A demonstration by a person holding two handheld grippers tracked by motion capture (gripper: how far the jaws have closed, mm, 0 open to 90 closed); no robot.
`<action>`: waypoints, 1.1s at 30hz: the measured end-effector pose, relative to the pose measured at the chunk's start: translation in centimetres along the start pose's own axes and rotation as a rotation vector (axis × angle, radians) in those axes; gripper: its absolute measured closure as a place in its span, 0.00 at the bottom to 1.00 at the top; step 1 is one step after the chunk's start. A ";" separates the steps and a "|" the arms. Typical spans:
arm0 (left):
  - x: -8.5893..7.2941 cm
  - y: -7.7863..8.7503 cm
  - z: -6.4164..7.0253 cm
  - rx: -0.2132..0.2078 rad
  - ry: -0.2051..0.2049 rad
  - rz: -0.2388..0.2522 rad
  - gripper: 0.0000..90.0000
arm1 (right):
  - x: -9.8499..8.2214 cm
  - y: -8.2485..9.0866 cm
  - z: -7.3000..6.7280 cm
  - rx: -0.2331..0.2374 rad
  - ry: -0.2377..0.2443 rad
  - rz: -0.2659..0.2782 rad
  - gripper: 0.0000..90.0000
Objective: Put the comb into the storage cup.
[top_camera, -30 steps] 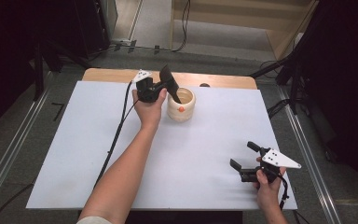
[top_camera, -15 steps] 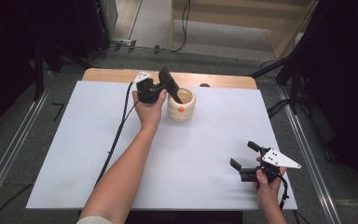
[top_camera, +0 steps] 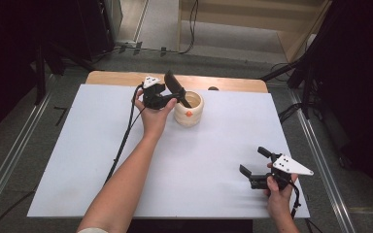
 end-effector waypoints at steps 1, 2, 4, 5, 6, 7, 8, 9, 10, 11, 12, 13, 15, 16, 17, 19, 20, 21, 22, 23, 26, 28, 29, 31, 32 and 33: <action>0.0 0.1 0.0 -0.003 -0.003 0.000 0.13 | 0.0 0.0 0.0 -0.001 0.001 -0.001 0.00; -0.1 0.3 0.0 -0.003 -0.001 -0.001 0.08 | 0.0 0.0 0.0 -0.002 0.004 -0.001 0.00; -0.1 0.5 0.0 0.000 -0.014 0.005 0.03 | 0.0 -0.1 0.0 -0.001 0.007 0.001 0.00; -0.1 0.6 0.0 0.002 -0.023 0.005 0.00 | 0.0 -0.1 0.0 -0.001 0.007 0.000 0.00; -0.2 0.6 0.1 -0.014 -0.027 0.001 0.00 | 0.0 -0.1 0.0 -0.003 0.006 -0.001 0.00; -0.2 0.6 0.1 -0.018 -0.038 -0.006 0.00 | 0.0 -0.1 0.0 -0.004 0.006 -0.001 0.00; -0.2 0.7 0.2 -0.012 -0.049 -0.004 0.00 | 0.0 -0.1 0.0 -0.003 0.007 0.000 0.00; -0.2 0.9 0.3 -0.032 -0.050 -0.002 0.00 | 0.0 -0.1 0.0 -0.001 0.007 -0.002 0.00; -0.1 1.0 0.3 -0.038 -0.050 0.002 0.00 | 0.0 -0.1 0.0 -0.003 0.007 -0.001 0.00; -0.1 1.1 0.4 -0.040 -0.054 0.003 0.00 | 0.0 -0.1 0.0 -0.001 0.008 -0.001 0.00; 0.0 1.3 0.3 -0.065 -0.048 0.008 0.00 | 0.0 -0.1 -0.1 -0.002 0.007 -0.001 0.00; 0.1 1.4 0.4 -0.056 -0.051 0.008 0.00 | 0.0 -0.1 -0.1 -0.002 0.007 -0.001 0.00; 0.1 1.8 0.4 -0.063 -0.064 0.020 0.00 | 0.0 -0.1 -0.1 -0.002 0.008 -0.001 0.00; 0.1 1.9 0.4 -0.061 -0.061 0.014 0.00 | 0.0 -0.1 -0.1 -0.001 0.008 -0.001 0.00; 0.0 2.0 0.4 -0.063 -0.065 0.013 0.00 | 0.0 -0.1 -0.1 -0.002 0.007 -0.001 0.00; -0.2 2.3 0.4 -0.064 -0.081 0.002 0.00 | 0.0 -0.1 -0.1 -0.003 0.006 -0.003 0.00; -0.3 2.5 0.4 -0.061 -0.085 -0.005 0.00 | 0.0 -0.1 -0.1 -0.002 0.006 -0.004 0.00; -0.4 2.6 0.3 -0.067 -0.091 -0.008 0.00 | 0.0 -0.1 -0.1 -0.003 0.006 -0.004 0.00; -0.5 2.7 0.3 -0.066 -0.093 -0.011 0.00 | 0.0 -0.1 -0.1 -0.003 0.006 -0.004 0.00; -0.6 2.8 0.3 -0.066 -0.096 -0.014 0.00 | 0.0 -0.1 -0.1 -0.003 0.008 -0.003 0.00; -0.8 3.2 0.2 -0.070 -0.105 -0.023 0.00 | 0.0 -0.1 -0.1 -0.005 0.007 -0.004 0.00; -0.9 3.6 0.2 -0.072 -0.114 -0.026 0.00 | 0.0 -0.1 -0.1 -0.004 0.007 -0.004 0.00; -0.9 3.7 0.2 -0.079 -0.116 -0.026 0.00 | 0.0 -0.1 -0.1 -0.003 0.008 -0.004 0.00; -1.1 4.1 0.3 -0.086 -0.127 -0.028 0.00 | 0.0 -0.1 -0.1 -0.004 0.007 -0.004 0.00; -1.2 4.3 0.4 -0.091 -0.133 -0.029 0.00 | 0.0 -0.1 -0.1 -0.004 0.007 -0.004 0.00; -1.3 4.5 0.5 -0.091 -0.136 -0.030 0.00 | 0.0 -0.1 -0.1 -0.005 0.007 -0.005 0.00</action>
Point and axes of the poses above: each handheld gripper's, and its own axes: y roughly backward along the jaws, x roughly out of its top, z roughly to its right, the point moved 2 cm from there along -y, roughly forward along the jaws, and after that the axes turned 10 degrees about -x, right-handed, at the moved point
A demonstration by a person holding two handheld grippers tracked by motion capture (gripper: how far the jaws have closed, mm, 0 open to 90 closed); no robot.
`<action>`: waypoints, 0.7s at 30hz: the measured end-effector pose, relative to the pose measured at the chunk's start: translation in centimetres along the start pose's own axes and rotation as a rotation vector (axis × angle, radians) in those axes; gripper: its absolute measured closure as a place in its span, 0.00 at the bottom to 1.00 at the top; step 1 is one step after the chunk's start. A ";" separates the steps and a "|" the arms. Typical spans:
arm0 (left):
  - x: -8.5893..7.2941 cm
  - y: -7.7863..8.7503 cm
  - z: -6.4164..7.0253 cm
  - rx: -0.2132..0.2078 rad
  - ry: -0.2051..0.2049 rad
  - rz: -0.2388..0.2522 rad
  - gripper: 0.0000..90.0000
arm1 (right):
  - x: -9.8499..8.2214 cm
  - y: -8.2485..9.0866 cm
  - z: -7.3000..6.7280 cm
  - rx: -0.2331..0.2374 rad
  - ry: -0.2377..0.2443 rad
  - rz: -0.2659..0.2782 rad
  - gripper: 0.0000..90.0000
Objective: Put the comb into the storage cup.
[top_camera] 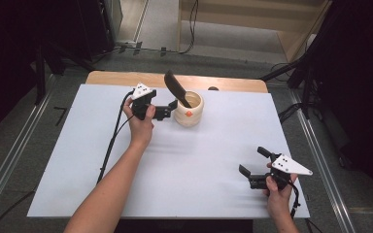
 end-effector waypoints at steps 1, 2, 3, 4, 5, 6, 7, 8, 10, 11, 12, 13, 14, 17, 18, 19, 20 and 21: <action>-0.1 0.2 0.1 -0.003 -0.009 -0.002 0.00 | 0.0 0.0 0.0 0.001 0.003 0.000 0.00; -0.1 0.3 0.2 -0.004 -0.016 -0.004 0.00 | 0.0 0.0 0.0 0.000 0.005 -0.001 0.00; -0.2 0.4 0.3 -0.009 -0.019 -0.002 0.00 | 0.0 0.0 0.0 0.000 0.005 -0.001 0.00; -0.2 0.6 0.4 -0.012 -0.023 -0.002 0.00 | 0.0 0.0 0.0 0.000 0.004 -0.001 0.00; -0.2 0.8 0.5 -0.012 -0.022 0.002 0.00 | 0.0 0.0 0.0 -0.001 0.005 0.000 0.00; -0.1 0.9 0.5 -0.015 -0.024 0.003 0.00 | 0.0 0.0 0.0 -0.001 0.005 0.000 0.00; -0.1 1.1 0.6 -0.018 -0.024 0.009 0.00 | 0.0 0.0 0.0 -0.001 0.004 -0.001 0.00; -0.1 1.2 0.6 -0.019 -0.026 0.011 0.00 | 0.0 0.0 0.0 -0.001 0.000 -0.001 0.00; -0.2 1.6 0.8 -0.025 -0.029 0.016 0.00 | 0.0 0.0 0.0 -0.001 0.001 0.001 0.00; -0.2 1.7 0.9 -0.033 -0.029 0.019 0.00 | 0.0 0.0 0.0 -0.001 0.001 0.001 0.00; -0.3 1.9 1.0 -0.034 -0.031 0.018 0.00 | 0.0 0.0 0.0 -0.001 0.001 -0.001 0.00; -0.3 2.0 1.1 -0.032 -0.038 0.018 0.00 | 0.0 0.0 0.0 -0.002 0.003 -0.002 0.00; -0.4 2.1 1.2 -0.038 -0.042 0.019 0.00 | 0.0 0.0 0.0 -0.001 0.004 -0.002 0.00; -0.4 2.6 1.1 -0.045 -0.037 0.026 0.00 | 0.0 0.0 0.0 0.002 0.012 -0.001 0.00; -0.4 2.8 1.1 -0.045 -0.034 0.027 0.00 | 0.0 0.0 -0.1 0.007 0.015 -0.002 0.00; -0.4 3.1 1.0 -0.044 -0.031 0.031 0.00 | 0.0 -0.1 -0.1 0.009 0.022 -0.001 0.00; -0.5 3.2 1.0 -0.045 -0.031 0.035 0.00 | 0.0 -0.1 -0.1 0.007 0.024 -0.001 0.00; -0.5 3.4 1.0 -0.043 -0.031 0.035 0.00 | 0.0 -0.1 -0.1 0.006 0.024 -0.002 0.00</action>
Point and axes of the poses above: each handheld gripper's, and its own axes: y roughly backward along the jaws, x roughly out of its top, z roughly to its right, the point moved 2 cm from there along -y, roughly forward along the jaws, and after that the axes turned 10 degrees about -x, right-handed, at the moved point
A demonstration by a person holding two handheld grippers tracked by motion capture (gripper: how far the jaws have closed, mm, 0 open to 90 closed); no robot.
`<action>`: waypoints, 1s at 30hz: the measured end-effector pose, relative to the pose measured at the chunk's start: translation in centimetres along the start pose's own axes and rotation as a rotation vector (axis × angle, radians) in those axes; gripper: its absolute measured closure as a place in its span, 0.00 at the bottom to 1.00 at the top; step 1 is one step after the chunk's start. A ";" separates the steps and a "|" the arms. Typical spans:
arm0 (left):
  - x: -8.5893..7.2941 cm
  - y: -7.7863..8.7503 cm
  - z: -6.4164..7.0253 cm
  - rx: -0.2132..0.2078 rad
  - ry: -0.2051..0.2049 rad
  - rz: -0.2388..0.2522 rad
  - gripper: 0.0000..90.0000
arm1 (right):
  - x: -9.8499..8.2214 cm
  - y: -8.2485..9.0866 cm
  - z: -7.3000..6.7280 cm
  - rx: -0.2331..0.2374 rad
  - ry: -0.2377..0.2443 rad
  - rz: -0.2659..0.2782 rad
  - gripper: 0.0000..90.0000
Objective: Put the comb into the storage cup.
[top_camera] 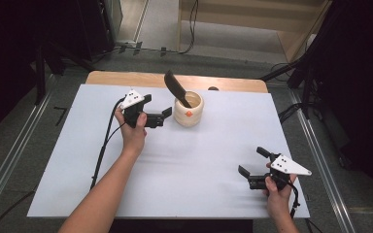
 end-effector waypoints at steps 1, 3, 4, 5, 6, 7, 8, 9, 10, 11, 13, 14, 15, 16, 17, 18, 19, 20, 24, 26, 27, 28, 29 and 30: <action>0.0 0.2 0.0 0.001 -0.002 -0.001 0.00 | 0.0 0.0 0.0 -0.001 -0.001 0.001 0.00; -0.1 0.5 0.1 -0.008 -0.004 0.007 0.00 | 0.0 0.0 0.1 -0.003 -0.010 0.002 0.00; -0.1 0.7 0.2 -0.010 -0.008 0.008 0.00 | 0.0 0.0 0.1 -0.002 -0.013 0.004 0.00; -0.1 0.9 0.2 -0.010 -0.016 0.005 0.00 | 0.0 0.0 0.2 -0.002 -0.014 0.005 0.00; 0.0 1.0 0.2 -0.011 -0.020 0.004 0.00 | 0.0 0.0 0.2 -0.002 -0.013 0.004 0.00; 0.0 1.3 0.2 -0.006 -0.026 0.004 0.00 | 0.0 0.1 0.1 -0.003 -0.014 0.002 0.00; 0.0 1.5 0.2 -0.007 -0.027 0.008 0.00 | 0.0 0.1 0.1 -0.002 -0.010 0.001 0.00; -0.1 1.8 0.2 -0.010 -0.023 0.012 0.00 | 0.0 0.1 0.1 -0.001 -0.008 0.002 0.00; -0.1 1.9 0.2 -0.009 -0.017 0.017 0.00 | 0.0 0.0 0.1 -0.003 -0.007 0.001 0.00; -0.1 2.1 0.2 -0.007 -0.015 0.019 0.00 | 0.0 0.0 0.1 -0.005 -0.009 0.000 0.00; -0.3 2.5 0.4 -0.013 -0.022 0.019 0.00 | 0.0 0.0 0.1 -0.006 -0.009 0.000 0.00; -0.4 2.7 0.5 -0.014 -0.027 0.015 0.00 | 0.0 0.0 0.1 -0.006 -0.009 0.000 0.00; -0.6 2.8 0.6 -0.016 -0.029 0.012 0.00 | 0.0 0.0 0.1 -0.004 -0.007 0.001 0.00; -0.7 3.0 0.7 -0.015 -0.031 0.012 0.00 | 0.0 0.1 0.0 -0.002 -0.005 0.001 0.00; -0.9 3.2 0.8 -0.016 -0.035 0.013 0.00 | 0.0 0.1 0.0 -0.002 -0.004 0.000 0.00; -1.0 3.4 0.8 -0.018 -0.034 0.012 0.00 | 0.0 0.1 0.0 -0.003 -0.005 0.001 0.00; -1.2 3.6 0.9 -0.017 -0.035 0.007 0.00 | 0.0 0.0 0.0 -0.003 -0.005 0.000 0.00; -1.3 3.9 0.9 -0.011 -0.042 0.006 0.00 | 0.0 0.0 0.0 -0.004 -0.002 0.002 0.00; -2.1 4.7 0.9 -0.007 -0.043 0.001 0.00 | 0.0 0.1 0.0 -0.001 -0.003 0.001 0.00; -2.5 5.2 0.9 -0.006 -0.041 -0.002 0.00 | 0.0 0.1 0.0 -0.001 -0.003 0.002 0.00; -2.7 5.4 0.8 -0.007 -0.039 -0.003 0.00 | 0.0 0.1 0.0 -0.001 -0.004 0.001 0.00; -2.9 5.6 0.8 -0.006 -0.041 -0.010 0.00 | 0.0 0.1 0.0 -0.001 -0.004 0.002 0.00; -3.0 5.8 0.7 0.000 -0.040 -0.008 0.00 | 0.0 0.1 0.1 -0.001 -0.004 0.002 0.00; -3.1 6.1 0.7 0.001 -0.036 -0.005 0.00 | 0.0 0.1 0.0 -0.001 -0.005 0.002 0.00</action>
Point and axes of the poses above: each handheld gripper's, and its own axes: y roughly backward along the jaws, x roughly out of its top, z roughly to its right, the point moved 2 cm from there along -y, roughly forward along the jaws, and after that the axes turned 10 degrees about -x, right-handed, at the moved point
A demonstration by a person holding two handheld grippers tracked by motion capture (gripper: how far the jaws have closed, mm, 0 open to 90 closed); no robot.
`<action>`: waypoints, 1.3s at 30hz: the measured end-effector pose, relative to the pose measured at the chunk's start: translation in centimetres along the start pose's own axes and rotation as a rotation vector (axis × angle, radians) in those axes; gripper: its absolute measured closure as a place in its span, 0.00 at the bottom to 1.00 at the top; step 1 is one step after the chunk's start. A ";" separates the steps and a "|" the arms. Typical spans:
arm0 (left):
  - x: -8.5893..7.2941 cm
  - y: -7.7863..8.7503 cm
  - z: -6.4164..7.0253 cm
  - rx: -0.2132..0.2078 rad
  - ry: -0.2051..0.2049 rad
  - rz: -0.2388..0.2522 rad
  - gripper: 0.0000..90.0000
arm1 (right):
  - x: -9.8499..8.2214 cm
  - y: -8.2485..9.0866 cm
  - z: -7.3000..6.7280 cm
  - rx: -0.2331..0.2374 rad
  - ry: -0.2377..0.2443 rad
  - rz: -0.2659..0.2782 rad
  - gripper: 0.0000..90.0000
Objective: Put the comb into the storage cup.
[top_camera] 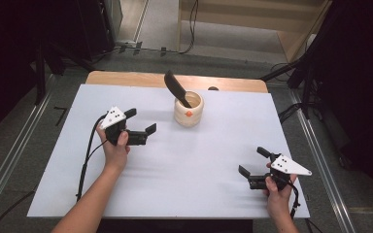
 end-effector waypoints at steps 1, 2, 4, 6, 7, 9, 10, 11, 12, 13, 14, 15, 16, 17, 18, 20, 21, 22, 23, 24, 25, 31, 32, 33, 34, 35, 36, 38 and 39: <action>-0.1 0.2 0.0 -0.004 0.001 0.001 0.00 | 0.0 0.0 0.0 -0.001 0.001 -0.001 0.00; -0.2 0.4 0.1 -0.002 -0.001 0.004 0.00 | 0.0 0.0 0.0 -0.001 0.001 0.000 0.00; -0.4 0.9 0.4 -0.003 -0.014 0.001 0.00 | 0.0 0.0 0.0 -0.004 0.002 0.000 0.00; -0.5 1.4 0.6 0.001 -0.020 0.002 0.00 | 0.0 0.0 0.0 -0.004 0.001 0.004 0.00; -0.6 1.6 0.6 -0.001 -0.018 0.009 0.00 | 0.0 0.0 0.0 -0.003 0.002 0.002 0.00; -0.7 2.2 0.8 -0.002 -0.019 0.019 0.00 | 0.0 0.0 0.0 -0.004 0.002 0.001 0.00; -0.8 2.5 0.9 -0.004 -0.020 0.021 0.00 | 0.0 0.0 0.0 -0.005 0.002 0.001 0.00; -0.9 2.8 1.0 -0.005 -0.020 0.023 0.00 | 0.0 0.0 0.0 -0.004 0.004 0.002 0.00; -1.0 3.0 1.1 -0.004 -0.020 0.023 0.00 | 0.0 0.0 0.0 -0.005 0.004 0.001 0.00; -1.2 3.3 1.2 -0.004 -0.024 0.021 0.00 | 0.0 0.0 0.0 -0.006 0.004 0.001 0.00; -1.3 3.5 1.2 -0.005 -0.027 0.018 0.00 | 0.0 0.0 -0.1 -0.005 0.004 0.001 0.00; -1.5 3.8 1.3 -0.006 -0.026 0.020 0.00 | 0.0 0.0 -0.1 -0.005 0.006 0.000 0.00; -1.6 4.0 1.3 -0.007 -0.026 0.022 0.00 | 0.0 0.0 -0.1 -0.006 0.006 -0.001 0.00; -1.8 4.3 1.3 -0.005 -0.024 0.022 0.00 | 0.0 0.0 -0.1 -0.006 0.005 -0.001 0.00; -1.9 4.5 1.3 -0.004 -0.024 0.022 0.00 | 0.0 0.0 -0.1 -0.007 0.006 -0.001 0.00; -2.2 5.1 1.3 0.005 -0.032 0.017 0.00 | 0.0 0.0 -0.1 -0.011 0.004 -0.004 0.00; -2.3 5.4 1.3 0.010 -0.030 0.020 0.00 | 0.0 0.0 -0.1 -0.012 0.004 -0.003 0.00; -2.4 5.7 1.3 0.011 -0.029 0.020 0.00 | 0.0 0.0 -0.1 -0.011 0.004 -0.004 0.00; -2.6 5.9 1.3 0.014 -0.026 0.021 0.00 | 0.0 0.0 -0.1 -0.011 0.004 -0.004 0.00; -2.7 6.1 1.3 0.015 -0.027 0.019 0.00 | 0.0 0.0 -0.1 -0.010 0.005 0.000 0.00; -2.8 6.4 1.3 0.021 -0.023 0.019 0.00 | 0.0 0.0 -0.1 -0.011 0.003 -0.003 0.00; -3.3 8.1 1.3 0.035 -0.015 0.030 0.00 | 0.0 0.0 0.0 -0.016 0.001 -0.002 0.00; -3.4 8.4 1.3 0.041 -0.016 0.027 0.00 | 0.0 0.0 -0.1 -0.015 0.001 -0.002 0.00; -3.5 8.6 1.4 0.039 -0.015 0.023 0.00 | 0.0 0.0 -0.1 -0.016 -0.001 -0.005 0.00; -3.6 8.9 1.4 0.040 -0.018 0.021 0.00 | 0.0 0.0 -0.1 -0.016 -0.001 -0.003 0.00; -3.6 9.2 1.4 0.043 -0.020 0.024 0.00 | 0.0 0.0 -0.1 -0.018 0.000 -0.005 0.00; -3.6 9.4 1.4 0.042 -0.022 0.023 0.00 | 0.0 0.0 0.0 -0.019 -0.002 -0.003 0.00; -3.7 10.0 1.4 0.047 -0.025 0.026 0.00 | 0.0 0.0 0.0 -0.018 -0.003 -0.001 0.00; -3.8 10.2 1.5 0.050 -0.023 0.027 0.00 | 0.0 0.0 0.0 -0.019 0.000 -0.003 0.00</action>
Point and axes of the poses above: each handheld gripper's, and its own axes: y roughly backward along the jaws, x roughly out of its top, z roughly to its right, the point moved 2 cm from there along -y, roughly forward along the jaws, and after that the axes turned 10 degrees about -x, right-handed, at the moved point
